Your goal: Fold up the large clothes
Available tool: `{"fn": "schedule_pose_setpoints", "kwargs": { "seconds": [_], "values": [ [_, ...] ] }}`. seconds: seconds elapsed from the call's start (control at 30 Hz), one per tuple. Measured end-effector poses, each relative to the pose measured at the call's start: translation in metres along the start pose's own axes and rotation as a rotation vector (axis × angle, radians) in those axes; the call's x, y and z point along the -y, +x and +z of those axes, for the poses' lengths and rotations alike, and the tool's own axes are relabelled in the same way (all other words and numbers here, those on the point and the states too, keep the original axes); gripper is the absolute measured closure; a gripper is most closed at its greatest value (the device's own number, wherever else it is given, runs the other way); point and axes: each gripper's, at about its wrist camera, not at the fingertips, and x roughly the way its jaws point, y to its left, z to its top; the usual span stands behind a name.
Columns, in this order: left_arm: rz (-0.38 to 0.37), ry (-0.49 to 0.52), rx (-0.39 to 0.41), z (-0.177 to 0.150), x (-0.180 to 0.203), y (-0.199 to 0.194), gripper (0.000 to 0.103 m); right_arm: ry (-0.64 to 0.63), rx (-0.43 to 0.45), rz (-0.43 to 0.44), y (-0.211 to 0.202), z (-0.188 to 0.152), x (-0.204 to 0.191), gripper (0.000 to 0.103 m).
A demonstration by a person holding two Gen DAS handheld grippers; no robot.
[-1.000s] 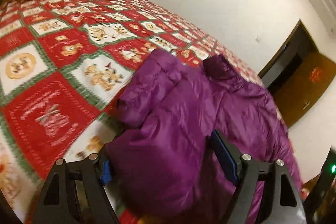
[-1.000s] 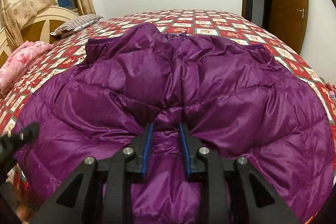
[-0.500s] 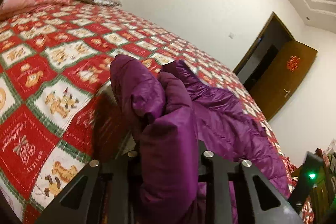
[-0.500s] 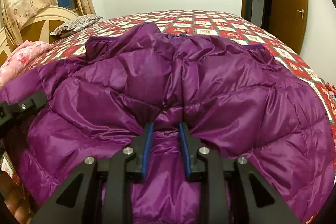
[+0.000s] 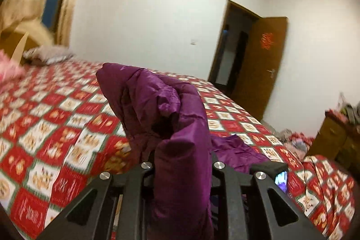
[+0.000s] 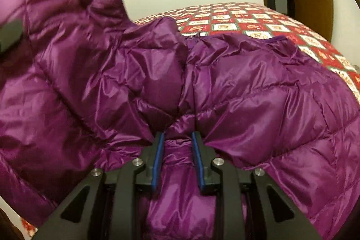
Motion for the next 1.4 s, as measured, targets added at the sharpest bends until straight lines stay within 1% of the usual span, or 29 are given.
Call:
{"fn": "schedule_pose_setpoints", "kwargs": {
  "seconds": [0.1, 0.17, 0.27, 0.4, 0.53, 0.67, 0.83, 0.97, 1.1, 1.13, 1.27, 1.3, 1.33, 1.4],
  "values": [
    [-0.017, 0.06, 0.009, 0.003, 0.018, 0.0, 0.083, 0.009, -0.01, 0.025, -0.009, 0.005, 0.007, 0.075],
    [-0.024, 0.095, 0.012, 0.004, 0.028, 0.002, 0.083, 0.015, 0.006, 0.023, -0.021, 0.007, 0.014, 0.075],
    [-0.047, 0.158, 0.013, 0.003, 0.046, 0.004, 0.083, 0.016, 0.048, -0.021, -0.046, 0.011, 0.029, 0.074],
    [-0.096, 0.231, 0.002, -0.001, 0.071, 0.01, 0.083, 0.056, 0.12, -0.099, -0.086, 0.011, 0.065, 0.074],
    [-0.153, 0.313, -0.033, -0.013, 0.1, 0.023, 0.083, 0.108, 0.18, -0.184, -0.125, 0.007, 0.107, 0.074],
    [-0.202, 0.392, -0.083, -0.031, 0.128, 0.037, 0.083, 0.167, 0.206, -0.235, -0.149, 0.007, 0.142, 0.074],
    [-0.261, 0.465, -0.151, -0.057, 0.154, 0.05, 0.083, 0.201, 0.219, -0.266, -0.164, 0.003, 0.159, 0.074],
    [-0.296, 0.496, -0.204, -0.08, 0.169, 0.058, 0.083, 0.227, 0.222, -0.253, -0.166, 0.004, 0.171, 0.07],
    [-0.33, 0.515, -0.248, -0.099, 0.173, 0.066, 0.083, 0.23, 0.216, -0.233, -0.168, 0.001, 0.176, 0.07],
    [-0.339, 0.52, -0.26, -0.103, 0.173, 0.068, 0.083, 0.229, 0.219, -0.22, -0.168, 0.001, 0.178, 0.07],
    [-0.351, 0.523, -0.281, -0.11, 0.18, 0.075, 0.083, 0.184, 0.229, -0.119, -0.166, 0.016, 0.17, 0.069],
    [-0.351, 0.515, -0.283, -0.109, 0.18, 0.076, 0.083, 0.159, 0.211, -0.075, -0.16, 0.022, 0.167, 0.066],
    [-0.348, 0.509, -0.286, -0.108, 0.179, 0.076, 0.083, 0.146, 0.187, -0.049, -0.152, 0.027, 0.166, 0.066],
    [-0.334, 0.508, -0.29, -0.106, 0.177, 0.074, 0.083, 0.128, 0.12, -0.035, -0.13, 0.033, 0.164, 0.066]
  ]
}}
